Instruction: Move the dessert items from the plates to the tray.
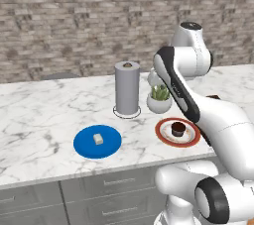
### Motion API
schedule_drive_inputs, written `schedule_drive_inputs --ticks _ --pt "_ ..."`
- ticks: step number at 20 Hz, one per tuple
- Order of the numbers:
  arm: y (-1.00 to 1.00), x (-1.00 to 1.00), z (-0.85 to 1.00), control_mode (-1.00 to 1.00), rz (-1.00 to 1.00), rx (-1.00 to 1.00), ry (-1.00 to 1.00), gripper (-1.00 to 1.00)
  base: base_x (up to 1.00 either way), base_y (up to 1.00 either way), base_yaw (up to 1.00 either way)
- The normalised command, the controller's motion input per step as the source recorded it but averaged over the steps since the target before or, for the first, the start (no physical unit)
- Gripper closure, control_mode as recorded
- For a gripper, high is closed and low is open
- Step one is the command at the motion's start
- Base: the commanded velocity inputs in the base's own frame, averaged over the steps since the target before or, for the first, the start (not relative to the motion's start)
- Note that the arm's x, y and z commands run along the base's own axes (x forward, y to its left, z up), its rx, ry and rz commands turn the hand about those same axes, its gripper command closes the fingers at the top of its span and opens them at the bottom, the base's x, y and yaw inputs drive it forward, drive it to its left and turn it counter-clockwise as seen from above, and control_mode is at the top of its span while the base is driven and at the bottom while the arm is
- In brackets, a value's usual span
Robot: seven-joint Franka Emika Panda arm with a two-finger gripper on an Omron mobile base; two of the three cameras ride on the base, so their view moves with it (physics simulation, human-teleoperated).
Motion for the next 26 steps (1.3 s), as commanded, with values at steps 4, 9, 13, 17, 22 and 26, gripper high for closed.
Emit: schedule_drive_inputs --ticks 4,9,13,17,22,26 --pt "0.26 0.0 -0.16 -1.0 0.0 0.0 0.01 -1.0 0.0 0.0 0.0" --pt "0.69 -0.02 -0.36 -1.0 0.0 0.09 0.05 -1.0 0.0 0.0 0.0" --pt "0.75 0.0 -0.56 -1.0 0.0 0.08 0.08 -1.0 0.0 0.0 0.0" --pt "0.88 0.0 -0.61 -1.0 0.0 0.0 0.11 -1.0 0.0 0.0 0.0" --pt "0.97 0.0 -0.73 -1.0 0.0 0.0 0.11 -1.0 0.0 0.0 0.0" --pt "0.9 0.0 -0.69 -1.0 0.0 0.0 0.07 -1.0 0.0 0.0 0.0"
